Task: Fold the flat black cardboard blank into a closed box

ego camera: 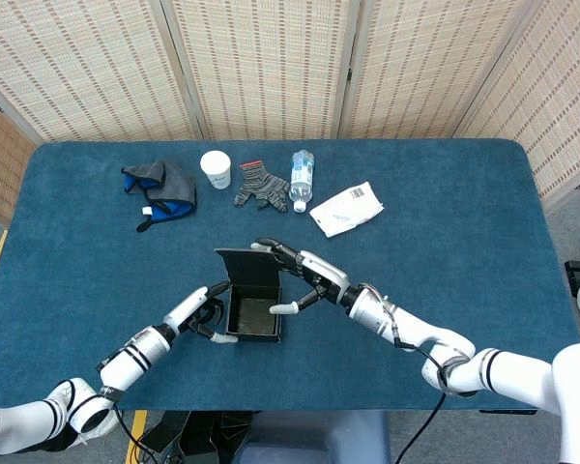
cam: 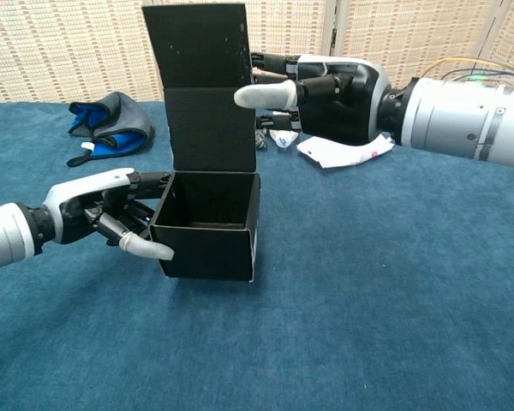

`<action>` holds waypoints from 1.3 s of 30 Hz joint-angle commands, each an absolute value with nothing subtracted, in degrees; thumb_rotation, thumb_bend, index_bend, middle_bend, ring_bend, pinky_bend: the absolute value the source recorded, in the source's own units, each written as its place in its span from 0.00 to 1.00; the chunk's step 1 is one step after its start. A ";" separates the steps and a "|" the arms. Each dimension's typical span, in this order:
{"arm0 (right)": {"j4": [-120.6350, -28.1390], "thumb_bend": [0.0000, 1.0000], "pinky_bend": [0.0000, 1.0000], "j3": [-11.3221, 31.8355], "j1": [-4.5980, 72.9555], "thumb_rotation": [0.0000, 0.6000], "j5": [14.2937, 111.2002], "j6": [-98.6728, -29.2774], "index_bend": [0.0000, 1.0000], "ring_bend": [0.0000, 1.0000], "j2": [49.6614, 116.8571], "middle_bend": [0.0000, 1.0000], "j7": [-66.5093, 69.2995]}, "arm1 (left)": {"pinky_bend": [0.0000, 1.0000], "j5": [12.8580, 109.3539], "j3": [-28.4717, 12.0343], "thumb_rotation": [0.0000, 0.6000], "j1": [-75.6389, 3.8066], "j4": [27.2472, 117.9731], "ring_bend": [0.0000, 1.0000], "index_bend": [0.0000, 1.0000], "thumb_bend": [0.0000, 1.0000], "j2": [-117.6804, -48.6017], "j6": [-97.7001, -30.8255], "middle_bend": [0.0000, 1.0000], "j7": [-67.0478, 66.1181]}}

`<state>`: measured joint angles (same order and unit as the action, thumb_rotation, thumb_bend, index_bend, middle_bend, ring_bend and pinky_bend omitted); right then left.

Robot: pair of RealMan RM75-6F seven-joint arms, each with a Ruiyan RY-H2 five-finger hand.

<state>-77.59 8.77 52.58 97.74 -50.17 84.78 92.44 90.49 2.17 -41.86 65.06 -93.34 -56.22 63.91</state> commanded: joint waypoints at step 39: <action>-83.37 0.00 0.14 2.84 60.39 1.00 91.63 -47.30 0.00 0.03 82.88 0.08 84.28 | 0.89 85.73 0.36 1.00 -41.58 63.96 0.67 0.21 0.11 -95.23 -50.22 0.33 54.91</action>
